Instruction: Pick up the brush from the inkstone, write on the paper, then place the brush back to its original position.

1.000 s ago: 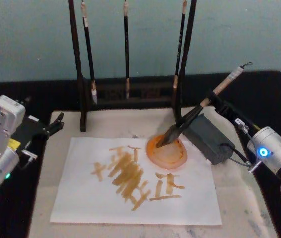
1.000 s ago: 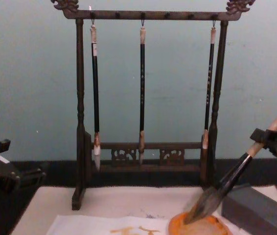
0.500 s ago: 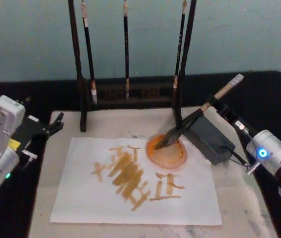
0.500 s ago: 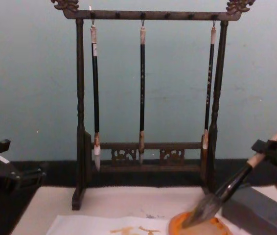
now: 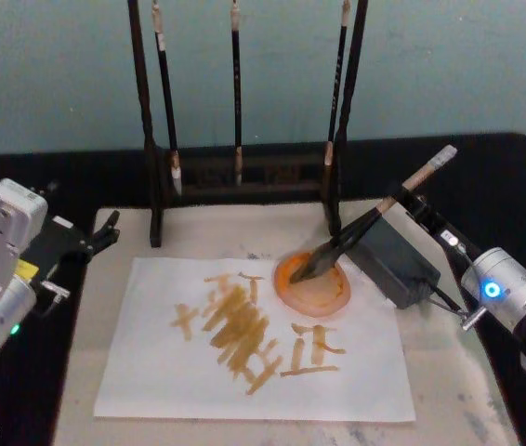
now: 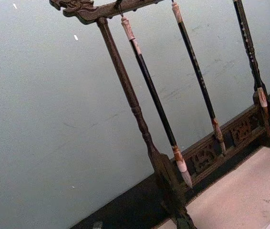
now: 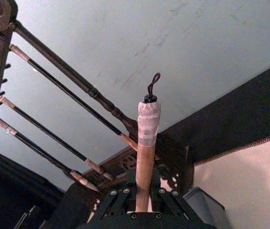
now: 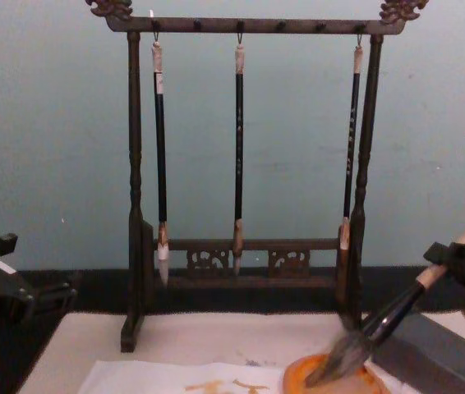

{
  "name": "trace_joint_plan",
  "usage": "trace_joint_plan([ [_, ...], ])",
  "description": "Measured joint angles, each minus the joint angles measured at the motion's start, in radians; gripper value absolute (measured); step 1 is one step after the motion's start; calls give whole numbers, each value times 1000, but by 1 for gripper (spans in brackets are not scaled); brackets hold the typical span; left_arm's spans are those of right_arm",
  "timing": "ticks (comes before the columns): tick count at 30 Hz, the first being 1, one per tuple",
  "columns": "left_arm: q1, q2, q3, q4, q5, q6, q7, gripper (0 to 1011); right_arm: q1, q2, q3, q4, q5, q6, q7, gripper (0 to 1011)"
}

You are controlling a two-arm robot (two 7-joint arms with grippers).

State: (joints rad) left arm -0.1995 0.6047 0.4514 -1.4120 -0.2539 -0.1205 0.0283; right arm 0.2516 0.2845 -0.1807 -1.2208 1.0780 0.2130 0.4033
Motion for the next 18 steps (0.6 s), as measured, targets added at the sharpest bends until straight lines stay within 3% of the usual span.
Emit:
trace_joint_plan([
  [18,0,0,0,0,0,0,0,1010,18,17,-34,40,41,-20,-3,169],
])
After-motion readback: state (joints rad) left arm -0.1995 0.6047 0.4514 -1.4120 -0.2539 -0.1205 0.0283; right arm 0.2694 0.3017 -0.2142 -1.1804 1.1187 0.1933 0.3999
